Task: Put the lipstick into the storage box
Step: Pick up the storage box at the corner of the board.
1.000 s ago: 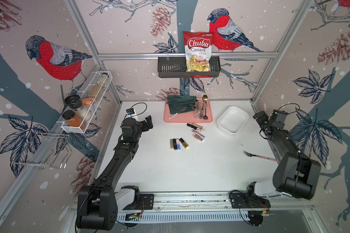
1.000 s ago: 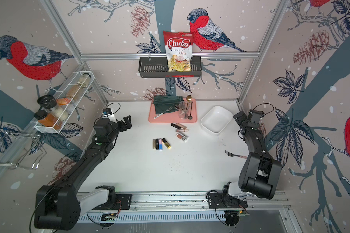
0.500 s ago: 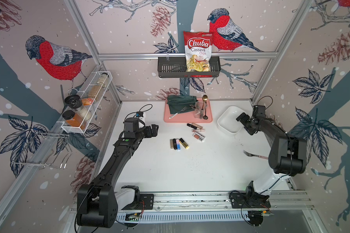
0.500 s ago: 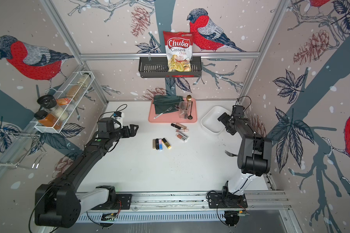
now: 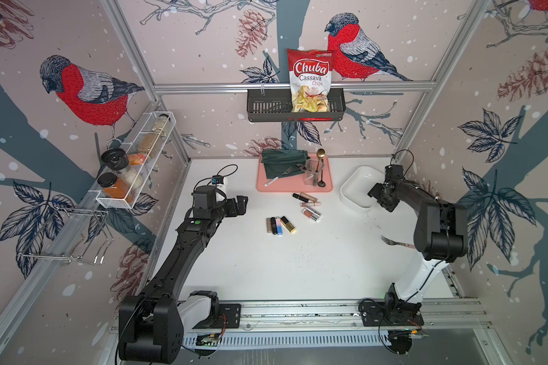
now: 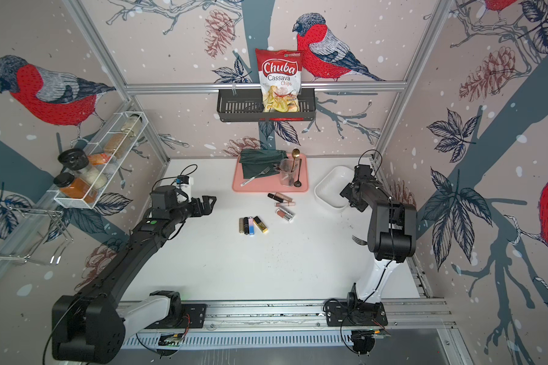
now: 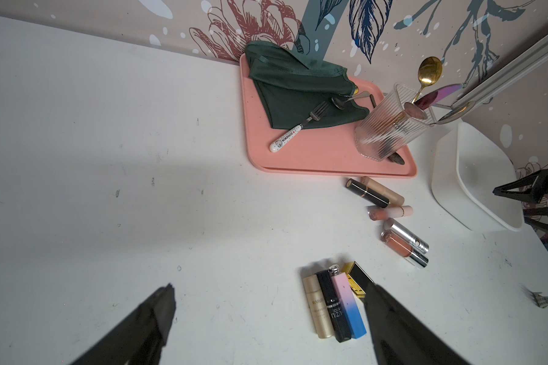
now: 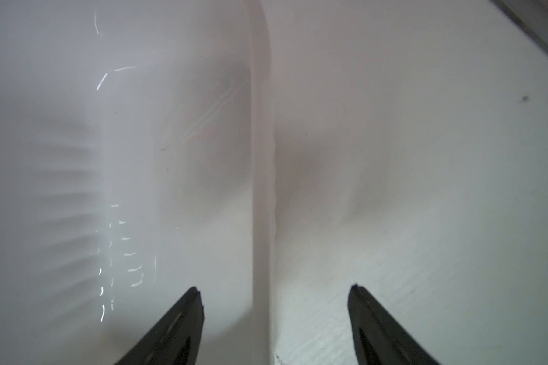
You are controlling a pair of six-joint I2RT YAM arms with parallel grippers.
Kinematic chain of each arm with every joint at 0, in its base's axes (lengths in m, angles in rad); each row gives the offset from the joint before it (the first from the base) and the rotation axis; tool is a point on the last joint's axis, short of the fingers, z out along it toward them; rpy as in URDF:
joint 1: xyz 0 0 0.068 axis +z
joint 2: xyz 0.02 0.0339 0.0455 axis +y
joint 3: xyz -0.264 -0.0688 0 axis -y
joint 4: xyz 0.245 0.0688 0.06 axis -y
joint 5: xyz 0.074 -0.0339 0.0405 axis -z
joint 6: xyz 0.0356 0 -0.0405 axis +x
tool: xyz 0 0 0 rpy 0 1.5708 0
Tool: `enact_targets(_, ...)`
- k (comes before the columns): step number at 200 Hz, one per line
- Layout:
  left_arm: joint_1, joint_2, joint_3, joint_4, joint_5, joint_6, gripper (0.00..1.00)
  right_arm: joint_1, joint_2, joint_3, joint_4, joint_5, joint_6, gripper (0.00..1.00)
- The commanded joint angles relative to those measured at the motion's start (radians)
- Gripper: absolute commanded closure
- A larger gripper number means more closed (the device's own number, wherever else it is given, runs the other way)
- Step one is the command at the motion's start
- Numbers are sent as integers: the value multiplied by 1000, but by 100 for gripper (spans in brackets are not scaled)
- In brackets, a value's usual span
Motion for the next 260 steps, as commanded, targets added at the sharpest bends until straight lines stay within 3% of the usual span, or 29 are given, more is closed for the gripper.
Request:
enact_targets(1,-1,3,-1,18,-7,-1,3,1,9,7,-9,19,-16,32)
enact_targets(28,-1,6,-3,19,-8,-2,3,2,11,7,-2,22,-22,44)
enact_targets(65,-1,7,-5,18,-7,-3,3,-3,16,4,6,22,-24,52)
enact_targets(98,-1,11,-7,18,-8,-2,3,-8,23,-2,15,20,-22,70)
enact_targets(139,-1,17,-6,18,-6,-2,3,-16,12,-11,23,33,-21,79)
enact_targets(175,-1,20,-3,14,-7,-1,3,-22,-18,-26,41,42,-22,98)
enact_targets(220,-1,15,-5,15,-8,1,3,-21,-74,-40,47,47,-20,100)
enact_targets(260,-1,16,-1,16,-1,-1,3,-12,-210,-74,69,35,-25,100)
